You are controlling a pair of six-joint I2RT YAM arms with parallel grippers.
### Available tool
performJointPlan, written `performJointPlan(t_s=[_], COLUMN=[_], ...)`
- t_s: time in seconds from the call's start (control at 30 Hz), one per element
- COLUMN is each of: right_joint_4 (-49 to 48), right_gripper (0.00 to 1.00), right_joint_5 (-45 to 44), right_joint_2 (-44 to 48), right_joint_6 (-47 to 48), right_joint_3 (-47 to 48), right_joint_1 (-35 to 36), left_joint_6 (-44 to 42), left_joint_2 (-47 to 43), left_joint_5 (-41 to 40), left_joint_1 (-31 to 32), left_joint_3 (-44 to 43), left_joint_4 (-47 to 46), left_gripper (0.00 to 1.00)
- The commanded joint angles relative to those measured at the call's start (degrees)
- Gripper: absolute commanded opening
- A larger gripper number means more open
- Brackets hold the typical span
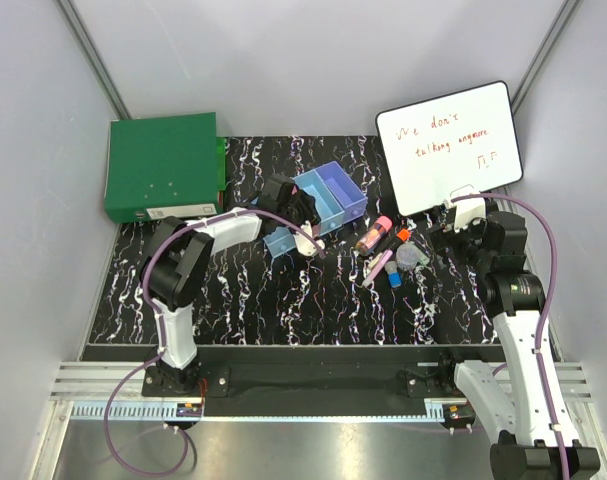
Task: Sort the stationery into containers
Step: Move the storage box to the center of the board.
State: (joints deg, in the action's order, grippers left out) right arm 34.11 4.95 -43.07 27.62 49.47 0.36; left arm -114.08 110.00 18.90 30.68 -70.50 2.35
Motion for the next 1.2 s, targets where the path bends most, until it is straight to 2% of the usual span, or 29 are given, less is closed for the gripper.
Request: performJointPlan(t_s=[0.0, 0.03, 0.07, 0.13, 0.5, 0.67, 0.77, 0.8, 0.87, 1.03, 1.1, 1.17], right_joint_4=[-2.03, -2.03, -2.20, -2.11, -2.12, -2.12, -2.03, -2.03, -2.03, -1.76, -1.59, -1.41], right_gripper=[1.00, 1.00, 1.00, 1.00, 1.00, 1.00, 1.00, 1.00, 1.00, 1.00, 1.00, 1.00], right_joint_5=[-1.52, -1.61, -1.52, -1.43, -1.43, -1.35, -0.65, -0.47, -0.38, -0.03, 0.06, 0.15], right_joint_2=[0.88, 0.79, 0.79, 0.62, 0.70, 1.49, 1.94, 2.02, 2.02, 1.94, 1.94, 1.85], right_joint_6=[-0.20, -0.19, -0.02, -0.11, 0.07, -0.19, -0.28, -0.28, -0.28, -0.11, -0.11, -0.11], right_joint_3=[0.27, 0.27, 0.45, 0.54, 0.80, 0.54, 0.19, 0.27, 0.71, 2.12, 2.64, 2.91], right_joint_1=[-0.01, -0.01, -0.10, -0.01, -0.01, -0.01, -0.01, -0.01, -0.01, -0.01, -0.01, -0.01], left_joint_6=[-4.04, -3.26, -2.56, -1.85, 7.63, 20.11, 30.73, 37.90, 45.05, 70.10, 78.87, 82.33], left_joint_2=[-0.04, -0.30, -0.57, -0.83, -5.75, -14.27, -18.93, -20.16, -21.13, -21.49, -20.27, -19.73], left_joint_5=[3.52, 3.78, 4.04, 4.22, 5.45, 5.36, 6.67, 6.68, 6.85, 1.77, -0.43, -0.61], left_joint_1=[0.26, 0.26, 0.26, 0.35, 0.44, 2.19, 3.69, 4.47, 5.36, 7.38, 7.21, 7.20], left_joint_3=[-2.18, -3.14, -3.94, -5.87, -6.23, -4.30, -4.47, -5.43, -6.23, -4.91, -5.26, -4.74], left_joint_4=[-3.50, -0.27, 2.20, 8.16, 8.11, 12.75, 17.59, 20.56, 23.74, 24.98, 25.51, 26.30], left_gripper=[0.36, 0.28, 0.14, 0.00, 0.00, 0.00, 0.00, 0.00, 0.00, 0.00, 0.05, 0.16])
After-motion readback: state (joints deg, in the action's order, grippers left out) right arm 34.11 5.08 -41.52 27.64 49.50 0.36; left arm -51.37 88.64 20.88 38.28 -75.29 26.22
